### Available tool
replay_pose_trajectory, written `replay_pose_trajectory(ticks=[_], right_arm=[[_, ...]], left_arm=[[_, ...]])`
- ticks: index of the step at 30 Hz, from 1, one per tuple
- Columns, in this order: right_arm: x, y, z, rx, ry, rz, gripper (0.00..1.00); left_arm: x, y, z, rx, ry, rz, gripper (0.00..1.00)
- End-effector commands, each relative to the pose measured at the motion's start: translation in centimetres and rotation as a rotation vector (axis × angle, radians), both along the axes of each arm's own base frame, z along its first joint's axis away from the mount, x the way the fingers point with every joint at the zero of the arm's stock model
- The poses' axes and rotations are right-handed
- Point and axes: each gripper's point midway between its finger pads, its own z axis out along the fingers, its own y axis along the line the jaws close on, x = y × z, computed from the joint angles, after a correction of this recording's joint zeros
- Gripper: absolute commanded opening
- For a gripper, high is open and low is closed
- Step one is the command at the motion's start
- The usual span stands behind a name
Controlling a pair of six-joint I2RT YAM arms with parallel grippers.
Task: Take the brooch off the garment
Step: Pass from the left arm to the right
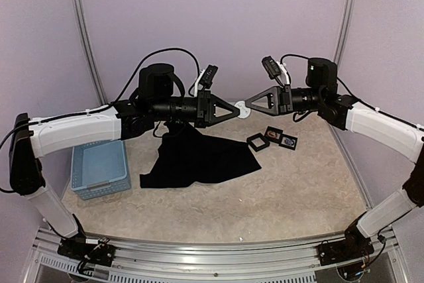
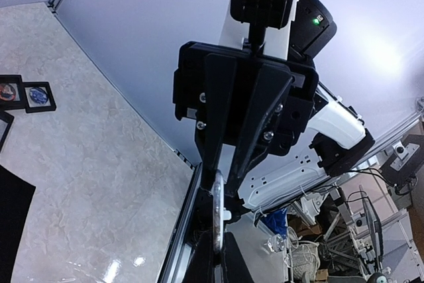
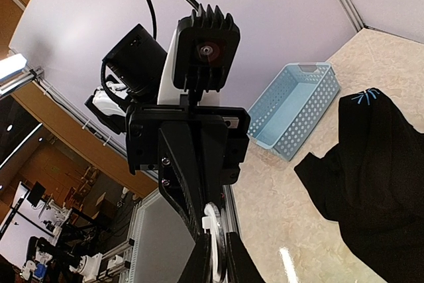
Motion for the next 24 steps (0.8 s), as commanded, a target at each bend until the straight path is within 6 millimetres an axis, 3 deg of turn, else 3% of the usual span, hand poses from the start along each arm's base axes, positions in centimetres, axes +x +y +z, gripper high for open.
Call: replay_pose_trajectory(ticks=[1, 5, 14, 24], right_arm=[[-0.56, 0.13, -0.05, 0.017, 0.014, 0.06, 0.07], [-0.61, 0.1, 0.03, 0.018, 0.008, 0.06, 0.02], [-0.52, 0.26, -0.51, 0.011, 0.025, 0.07, 0.11], [-0.51, 0.23, -0.48, 0.01, 0.021, 0.069, 0.08]], left_arm=[[-0.37, 0.06, 1.27, -0.014, -0.021, -0.012, 0.0], [-0.33, 0.06, 1.19, -0.008, -0.021, -0.01, 0.0], [-0.23, 0.04, 1.29, -0.005, -0.025, -0.009, 0.0], [-0.18, -0.02, 1.11, 0.001, -0.025, -0.007, 0.0]])
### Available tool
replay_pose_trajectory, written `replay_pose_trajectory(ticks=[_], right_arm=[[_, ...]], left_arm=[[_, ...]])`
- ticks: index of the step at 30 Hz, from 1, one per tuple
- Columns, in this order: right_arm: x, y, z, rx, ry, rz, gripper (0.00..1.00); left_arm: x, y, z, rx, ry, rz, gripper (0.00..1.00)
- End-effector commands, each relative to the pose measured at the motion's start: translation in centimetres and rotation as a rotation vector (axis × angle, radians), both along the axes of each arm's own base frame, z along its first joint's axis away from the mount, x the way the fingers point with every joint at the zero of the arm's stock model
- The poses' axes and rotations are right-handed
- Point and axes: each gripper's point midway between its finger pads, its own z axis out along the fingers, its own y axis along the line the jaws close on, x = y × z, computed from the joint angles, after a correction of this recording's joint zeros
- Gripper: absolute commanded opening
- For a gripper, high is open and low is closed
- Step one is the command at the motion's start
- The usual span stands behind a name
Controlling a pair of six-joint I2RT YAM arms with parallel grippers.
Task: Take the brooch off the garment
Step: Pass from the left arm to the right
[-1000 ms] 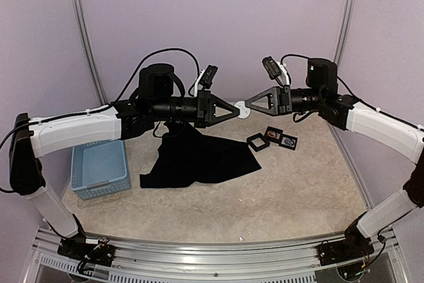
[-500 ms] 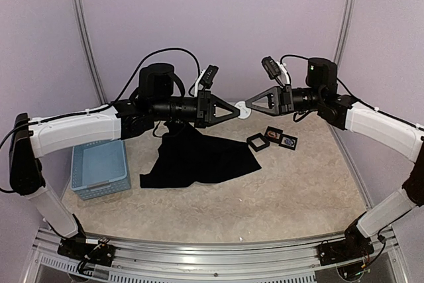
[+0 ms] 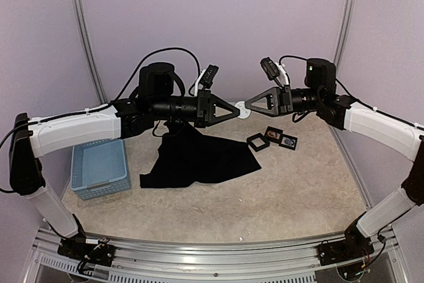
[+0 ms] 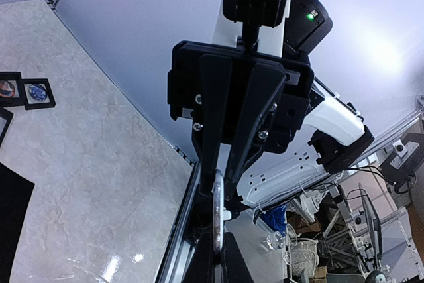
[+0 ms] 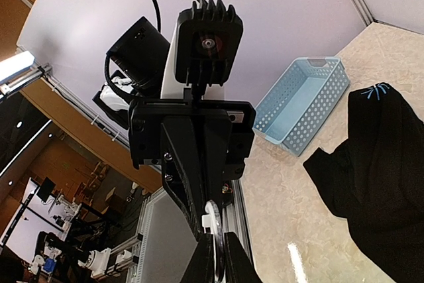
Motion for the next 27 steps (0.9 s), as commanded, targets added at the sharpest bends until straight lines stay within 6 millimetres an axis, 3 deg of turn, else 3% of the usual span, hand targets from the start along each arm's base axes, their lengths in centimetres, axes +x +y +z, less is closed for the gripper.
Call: replay_pose_trajectory(ticks=[1, 11, 13, 14, 17, 20, 21, 27], right_arm=[[-0.1, 0.0, -0.3, 0.001, 0.0, 0.023, 0.08], [0.1, 0.1, 0.2, 0.012, -0.018, 0.017, 0.0], [0.3, 0.0, 0.4, 0.013, -0.034, -0.006, 0.0], [0.4, -0.1, 0.5, 0.014, -0.05, -0.02, 0.0], [1.2, -0.5, 0.9, -0.001, -0.104, -0.101, 0.0], [2.5, -1.3, 0.4, -0.08, -0.167, -0.211, 0.0], [2.9, -1.6, 0.2, -0.115, -0.195, -0.248, 0.0], [7.0, -5.4, -3.5, -0.426, -0.355, -0.515, 0.0]], left_arm=[[0.0, 0.0, 1.0, -0.005, -0.031, 0.004, 0.0], [1.1, -0.2, 0.3, 0.045, -0.044, 0.039, 0.01], [1.4, -0.2, 0.0, 0.06, -0.045, 0.052, 0.12], [1.6, -0.2, -0.2, 0.069, -0.049, 0.064, 0.22], [2.4, 0.2, -0.8, 0.093, -0.068, 0.117, 0.66], [3.3, 1.2, -1.1, 0.116, -0.099, 0.195, 0.93], [3.5, 1.7, -1.2, 0.124, -0.11, 0.223, 0.98], [5.5, 6.6, -2.7, 0.235, -0.149, 0.482, 0.99]])
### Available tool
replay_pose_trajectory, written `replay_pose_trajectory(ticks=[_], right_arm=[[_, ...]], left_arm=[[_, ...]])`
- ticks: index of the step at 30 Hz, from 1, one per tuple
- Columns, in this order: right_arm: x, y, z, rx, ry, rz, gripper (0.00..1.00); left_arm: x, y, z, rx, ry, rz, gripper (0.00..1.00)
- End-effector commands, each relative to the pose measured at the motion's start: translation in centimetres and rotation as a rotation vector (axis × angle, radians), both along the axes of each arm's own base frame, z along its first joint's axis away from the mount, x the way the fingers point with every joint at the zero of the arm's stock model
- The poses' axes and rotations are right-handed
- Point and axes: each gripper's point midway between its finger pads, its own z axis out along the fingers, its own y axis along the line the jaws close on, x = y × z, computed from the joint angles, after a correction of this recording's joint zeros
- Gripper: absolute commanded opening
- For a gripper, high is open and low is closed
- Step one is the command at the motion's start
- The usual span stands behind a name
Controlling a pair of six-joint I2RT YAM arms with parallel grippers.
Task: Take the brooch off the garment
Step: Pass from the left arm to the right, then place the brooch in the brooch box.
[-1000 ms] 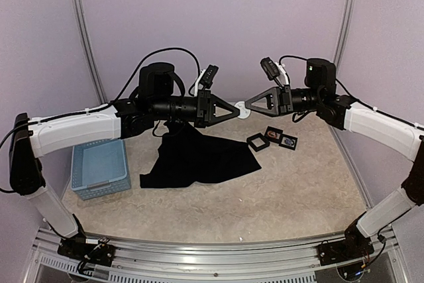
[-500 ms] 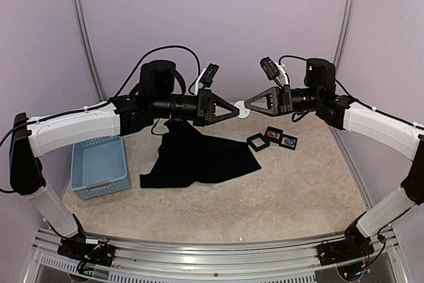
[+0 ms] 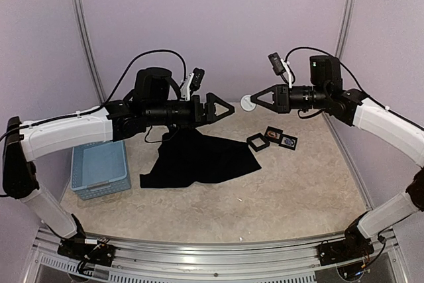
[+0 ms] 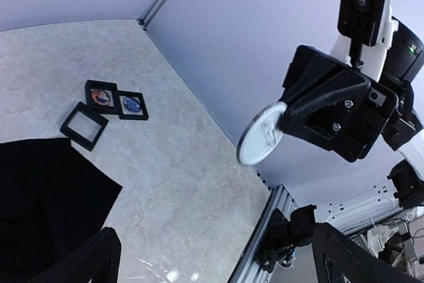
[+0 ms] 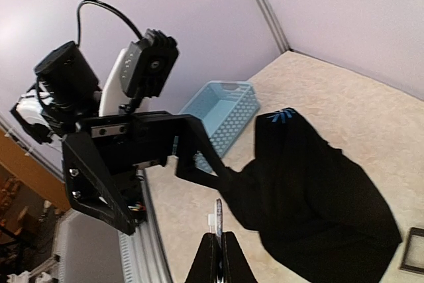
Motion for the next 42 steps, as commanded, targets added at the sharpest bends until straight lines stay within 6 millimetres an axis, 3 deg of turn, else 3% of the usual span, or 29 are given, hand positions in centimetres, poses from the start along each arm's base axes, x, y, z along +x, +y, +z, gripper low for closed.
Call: replay_pose_trajectory(ticks=[1, 8, 12, 19, 32, 42], right_arm=[[3.4, -4.1, -3.5, -0.3, -0.125, -0.258, 0.0], [7.7, -7.1, -9.1, -0.541, -0.115, -0.454, 0.0], [10.2, -7.5, -11.5, -0.605, -0.096, -0.531, 0.0], [14.3, -8.5, -16.2, -0.787, -0.077, -0.619, 0.0], [18.2, -7.5, -22.6, -0.928, -0.019, -0.631, 0.0], [18.4, -7.9, -26.3, -1.037, -0.001, -0.61, 0.0]], left_arm=[[2.1, 5.1, -0.3, 0.099, -0.065, 0.267, 0.99], [3.8, 13.3, -1.6, 0.175, -0.068, 0.587, 0.99], [4.1, 17.6, -3.0, 0.195, -0.038, 0.697, 0.99], [4.3, 23.3, -5.6, 0.255, -0.02, 0.845, 0.99], [3.3, 26.0, -8.9, 0.3, 0.019, 0.896, 0.99], [2.3, 26.6, -9.6, 0.25, 0.063, 0.911, 0.99]])
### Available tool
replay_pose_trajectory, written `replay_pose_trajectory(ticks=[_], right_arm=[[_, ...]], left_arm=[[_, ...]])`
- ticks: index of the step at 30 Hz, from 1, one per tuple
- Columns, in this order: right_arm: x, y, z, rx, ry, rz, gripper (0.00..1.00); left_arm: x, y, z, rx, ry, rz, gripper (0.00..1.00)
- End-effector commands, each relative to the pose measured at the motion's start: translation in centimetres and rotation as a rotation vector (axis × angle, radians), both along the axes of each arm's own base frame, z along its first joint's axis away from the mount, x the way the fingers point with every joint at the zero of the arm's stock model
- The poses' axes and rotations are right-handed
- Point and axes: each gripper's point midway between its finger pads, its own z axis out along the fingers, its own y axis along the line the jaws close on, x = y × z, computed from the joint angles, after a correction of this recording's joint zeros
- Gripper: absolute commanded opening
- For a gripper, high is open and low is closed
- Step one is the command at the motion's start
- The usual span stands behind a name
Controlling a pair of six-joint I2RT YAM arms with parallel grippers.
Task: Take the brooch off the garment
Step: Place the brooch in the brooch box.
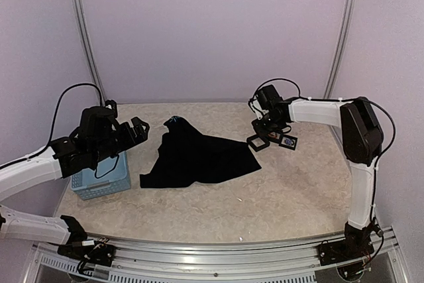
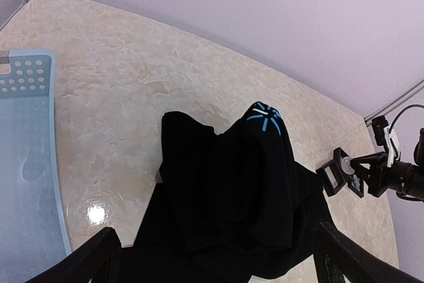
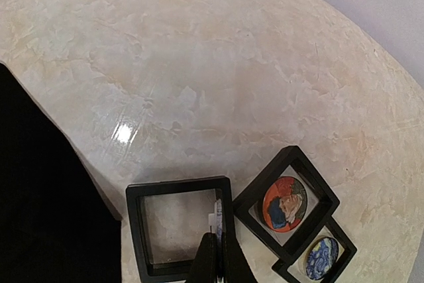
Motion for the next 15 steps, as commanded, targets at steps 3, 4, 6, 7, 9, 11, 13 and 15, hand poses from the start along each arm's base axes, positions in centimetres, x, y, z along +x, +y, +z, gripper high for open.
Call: replay_pose_trajectory(ticks=[3, 4, 6, 7, 9, 11, 13, 15], right_arm=[[-0.2, -0.1, -1.7, -0.064, 0.029, 0.013, 0.0], [-0.1, -0.1, -1.8, -0.065, 0.027, 0.014, 0.0], [0.0, 0.1, -2.1, -0.065, 0.027, 0.019, 0.0], [0.1, 0.2, -2.3, -0.069, 0.027, 0.022, 0.0], [0.3, 0.3, -2.7, -0.082, 0.03, 0.021, 0.0], [0.4, 0.4, -3.1, -0.093, 0.038, 0.021, 0.0], [0.4, 0.4, -3.4, -0.101, 0.042, 0.023, 0.0], [0.3, 0.5, -3.5, -0.102, 0.043, 0.024, 0.0]], left_arm=[[-0.6, 0.7, -0.2, -0.038, -0.003, 0.021, 0.99], [-0.6, 0.7, -0.2, -0.038, -0.006, 0.017, 0.99], [-0.6, 0.6, -0.2, -0.035, -0.012, 0.008, 0.99], [-0.6, 0.6, -0.2, -0.031, -0.011, 0.005, 0.99], [-0.6, 0.5, -0.2, -0.025, -0.008, -0.001, 0.99], [-0.5, 0.4, -0.3, -0.024, -0.002, -0.007, 0.99], [-0.5, 0.2, -0.4, -0.026, 0.001, -0.015, 0.99], [-0.5, 0.0, -0.5, -0.028, 0.002, -0.018, 0.99]])
